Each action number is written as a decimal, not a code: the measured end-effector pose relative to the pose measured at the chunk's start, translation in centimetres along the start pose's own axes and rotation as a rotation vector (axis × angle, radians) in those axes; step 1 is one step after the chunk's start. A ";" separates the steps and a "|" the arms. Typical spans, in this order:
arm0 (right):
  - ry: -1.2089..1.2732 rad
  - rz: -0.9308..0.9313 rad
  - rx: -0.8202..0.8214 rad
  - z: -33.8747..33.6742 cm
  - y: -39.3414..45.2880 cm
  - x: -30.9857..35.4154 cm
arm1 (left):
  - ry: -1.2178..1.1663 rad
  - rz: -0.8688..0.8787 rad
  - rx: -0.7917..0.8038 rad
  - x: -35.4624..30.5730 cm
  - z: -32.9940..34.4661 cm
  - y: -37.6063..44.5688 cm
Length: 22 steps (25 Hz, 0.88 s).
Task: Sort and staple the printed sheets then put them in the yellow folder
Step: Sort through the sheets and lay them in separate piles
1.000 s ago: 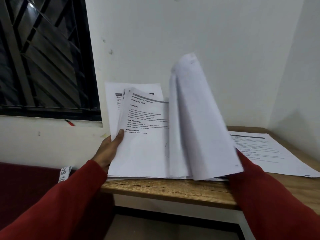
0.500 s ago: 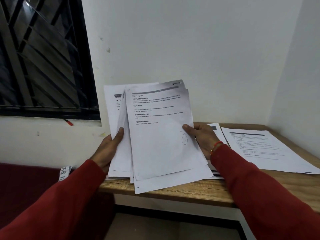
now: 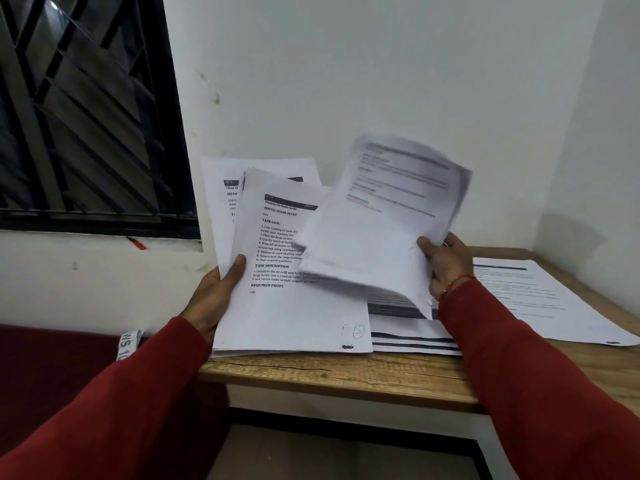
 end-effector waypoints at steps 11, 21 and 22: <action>0.336 0.301 0.085 -1.2 1.2 -0.7 | 0.022 -0.001 -0.015 -0.1 -0.1 -0.2; 0.128 0.276 0.269 2.0 -0.6 -2.4 | 0.039 0.026 -0.090 -0.5 -1.3 0.4; 0.092 0.266 0.236 1.6 -0.2 -2.7 | 0.056 0.036 -0.117 -0.9 -2.1 0.6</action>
Point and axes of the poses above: each hand's wrist, its own y-axis towards the middle knuckle, its own z-axis out of the palm, x = y × z, the point moved 5 cm from there along y, towards the middle knuckle, and after that the axes turned 4 degrees about -x, right-handed, at the moved point
